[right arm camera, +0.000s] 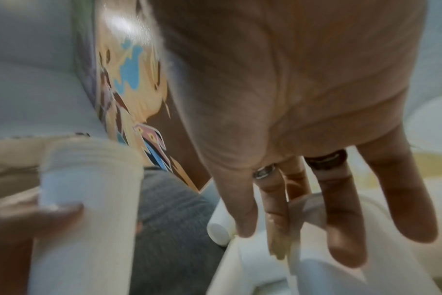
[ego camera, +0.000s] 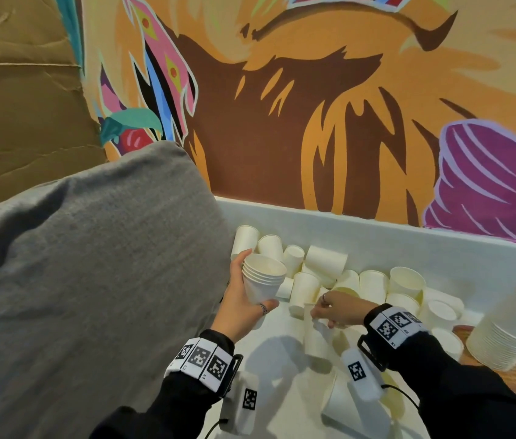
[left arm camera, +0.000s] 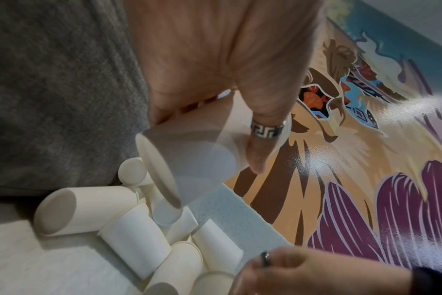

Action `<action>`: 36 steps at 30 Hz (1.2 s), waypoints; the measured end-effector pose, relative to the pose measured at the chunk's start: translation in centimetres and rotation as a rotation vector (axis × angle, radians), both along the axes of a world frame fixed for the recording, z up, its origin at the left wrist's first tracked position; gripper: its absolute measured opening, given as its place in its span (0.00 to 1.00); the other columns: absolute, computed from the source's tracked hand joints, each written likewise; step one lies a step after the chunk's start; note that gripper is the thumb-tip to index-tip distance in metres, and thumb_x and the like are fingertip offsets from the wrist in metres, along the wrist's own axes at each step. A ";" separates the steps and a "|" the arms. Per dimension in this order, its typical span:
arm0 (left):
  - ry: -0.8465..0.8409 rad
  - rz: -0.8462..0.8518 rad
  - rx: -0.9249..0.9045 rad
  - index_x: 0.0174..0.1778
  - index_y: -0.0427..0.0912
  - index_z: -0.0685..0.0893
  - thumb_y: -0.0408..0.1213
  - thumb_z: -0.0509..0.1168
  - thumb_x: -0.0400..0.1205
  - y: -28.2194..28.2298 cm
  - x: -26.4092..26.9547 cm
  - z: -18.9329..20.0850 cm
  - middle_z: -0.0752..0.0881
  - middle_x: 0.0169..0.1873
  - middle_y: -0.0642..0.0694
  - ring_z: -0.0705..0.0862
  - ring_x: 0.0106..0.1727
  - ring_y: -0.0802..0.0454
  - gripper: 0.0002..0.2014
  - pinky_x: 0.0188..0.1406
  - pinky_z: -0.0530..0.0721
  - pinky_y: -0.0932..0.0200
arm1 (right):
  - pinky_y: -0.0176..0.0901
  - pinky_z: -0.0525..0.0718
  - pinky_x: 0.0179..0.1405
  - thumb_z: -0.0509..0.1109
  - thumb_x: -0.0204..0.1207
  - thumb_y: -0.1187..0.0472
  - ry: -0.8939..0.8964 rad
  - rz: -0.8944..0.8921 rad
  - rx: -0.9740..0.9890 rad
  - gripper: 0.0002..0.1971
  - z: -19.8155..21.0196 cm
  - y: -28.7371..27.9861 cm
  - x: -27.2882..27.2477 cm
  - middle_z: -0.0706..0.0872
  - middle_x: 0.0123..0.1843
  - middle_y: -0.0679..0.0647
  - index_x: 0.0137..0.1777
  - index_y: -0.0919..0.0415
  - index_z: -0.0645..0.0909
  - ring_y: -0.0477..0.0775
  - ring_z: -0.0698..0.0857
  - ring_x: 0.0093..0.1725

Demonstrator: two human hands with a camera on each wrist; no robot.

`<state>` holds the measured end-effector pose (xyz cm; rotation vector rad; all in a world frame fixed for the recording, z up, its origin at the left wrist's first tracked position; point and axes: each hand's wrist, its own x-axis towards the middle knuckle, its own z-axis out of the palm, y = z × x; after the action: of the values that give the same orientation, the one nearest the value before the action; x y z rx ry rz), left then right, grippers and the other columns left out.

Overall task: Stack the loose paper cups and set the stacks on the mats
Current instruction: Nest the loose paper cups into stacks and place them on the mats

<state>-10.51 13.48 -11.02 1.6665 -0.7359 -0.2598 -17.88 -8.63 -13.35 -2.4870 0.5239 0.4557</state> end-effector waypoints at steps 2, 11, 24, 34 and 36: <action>0.016 0.008 -0.003 0.75 0.56 0.55 0.22 0.74 0.70 0.0 0.0 -0.1 0.72 0.58 0.64 0.76 0.58 0.65 0.46 0.42 0.77 0.81 | 0.37 0.78 0.44 0.63 0.81 0.49 -0.158 -0.007 0.056 0.12 2.4 0.6 -0.7 0.87 0.50 0.56 0.47 0.56 0.81 0.49 0.84 0.43; -0.005 0.019 -0.019 0.76 0.56 0.54 0.23 0.74 0.70 -0.5 -0.1 -0.1 0.73 0.59 0.66 0.76 0.60 0.61 0.47 0.49 0.75 0.72 | 0.21 0.73 0.47 0.62 0.83 0.59 -1.179 -0.116 0.043 0.05 10.0 6.1 -2.4 0.75 0.49 0.45 0.46 0.57 0.77 0.37 0.77 0.47; -0.018 -0.067 -0.118 0.72 0.64 0.54 0.20 0.74 0.69 -1.0 -1.4 1.2 0.71 0.59 0.69 0.74 0.61 0.75 0.49 0.56 0.76 0.76 | 0.39 0.73 0.46 0.55 0.78 0.35 -0.842 0.006 0.226 0.32 8.7 8.2 -3.8 0.86 0.44 0.56 0.45 0.63 0.87 0.44 0.77 0.40; -0.046 -0.049 -0.124 0.70 0.60 0.56 0.22 0.76 0.68 -1.0 -1.5 1.2 0.69 0.59 0.67 0.74 0.59 0.72 0.46 0.48 0.71 0.86 | 0.39 0.81 0.43 0.60 0.82 0.45 -0.429 -0.093 0.130 0.14 4.5 2.9 -6.0 0.86 0.51 0.44 0.43 0.51 0.82 0.43 0.79 0.31; -0.038 -0.049 -0.119 0.70 0.62 0.56 0.23 0.76 0.68 -1.1 -1.6 1.1 0.69 0.59 0.67 0.74 0.60 0.68 0.47 0.50 0.72 0.82 | 0.39 0.81 0.45 0.60 0.82 0.44 -0.157 0.013 0.090 0.14 3.2 2.8 -6.7 0.83 0.61 0.43 0.45 0.51 0.81 0.43 0.79 0.32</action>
<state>-12.08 12.40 -9.94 1.5460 -0.8070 -0.2152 -24.62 -5.81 -10.19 -2.4166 0.4152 0.2791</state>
